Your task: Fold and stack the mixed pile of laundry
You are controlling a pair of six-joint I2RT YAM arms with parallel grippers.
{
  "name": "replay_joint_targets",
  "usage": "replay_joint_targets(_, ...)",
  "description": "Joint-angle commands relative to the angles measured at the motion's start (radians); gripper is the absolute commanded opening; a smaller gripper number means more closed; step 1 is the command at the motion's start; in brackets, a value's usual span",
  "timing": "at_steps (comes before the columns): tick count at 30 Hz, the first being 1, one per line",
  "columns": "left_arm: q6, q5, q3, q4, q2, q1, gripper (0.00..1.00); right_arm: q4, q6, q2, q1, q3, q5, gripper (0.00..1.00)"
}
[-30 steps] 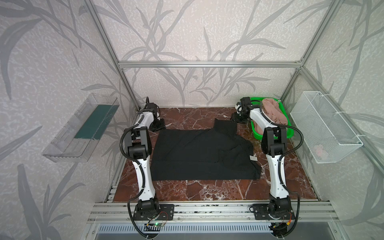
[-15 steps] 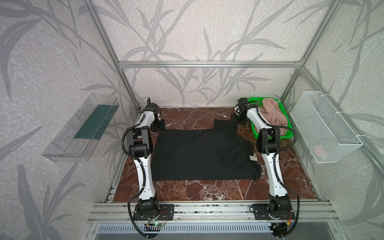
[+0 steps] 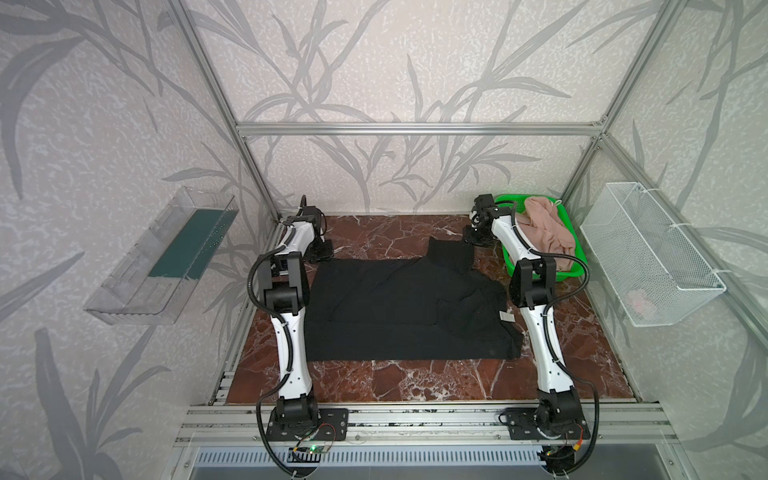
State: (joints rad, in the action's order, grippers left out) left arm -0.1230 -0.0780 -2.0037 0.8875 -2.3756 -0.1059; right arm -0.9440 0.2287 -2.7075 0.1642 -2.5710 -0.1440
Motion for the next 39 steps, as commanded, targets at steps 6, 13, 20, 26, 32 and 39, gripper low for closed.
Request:
replay_joint_targets(6, -0.007, 0.019, 0.003, 0.037, -0.021, 0.0, 0.07, -0.006, -0.032, -0.043, 0.015, -0.011, -0.065, 0.34)
replay_joint_targets(13, -0.028, 0.008, 0.005, 0.02, 0.013, -0.011, 0.0, 0.037, -0.092, 0.004, 0.014, 0.003, -0.069, 0.13)
replay_joint_targets(20, -0.049, -0.002, 0.026, -0.002, 0.105, -0.03, 0.0, 0.096, -0.204, 0.131, 0.015, 0.057, -0.098, 0.01)
replay_joint_targets(26, -0.084, -0.075, 0.117, -0.062, 0.204, -0.068, 0.0, 0.17, -0.312, 0.257, 0.027, 0.124, -0.13, 0.0)
replay_joint_targets(32, -0.084, -0.14, 0.176, -0.089, 0.235, -0.09, 0.0, 0.19, -0.396, 0.323, 0.048, 0.126, -0.145, 0.0)
replay_joint_targets(39, -0.089, -0.153, 0.221, -0.091, 0.229, -0.092, 0.0, 0.187, -0.51, 0.351, 0.094, 0.118, -0.142, 0.0)
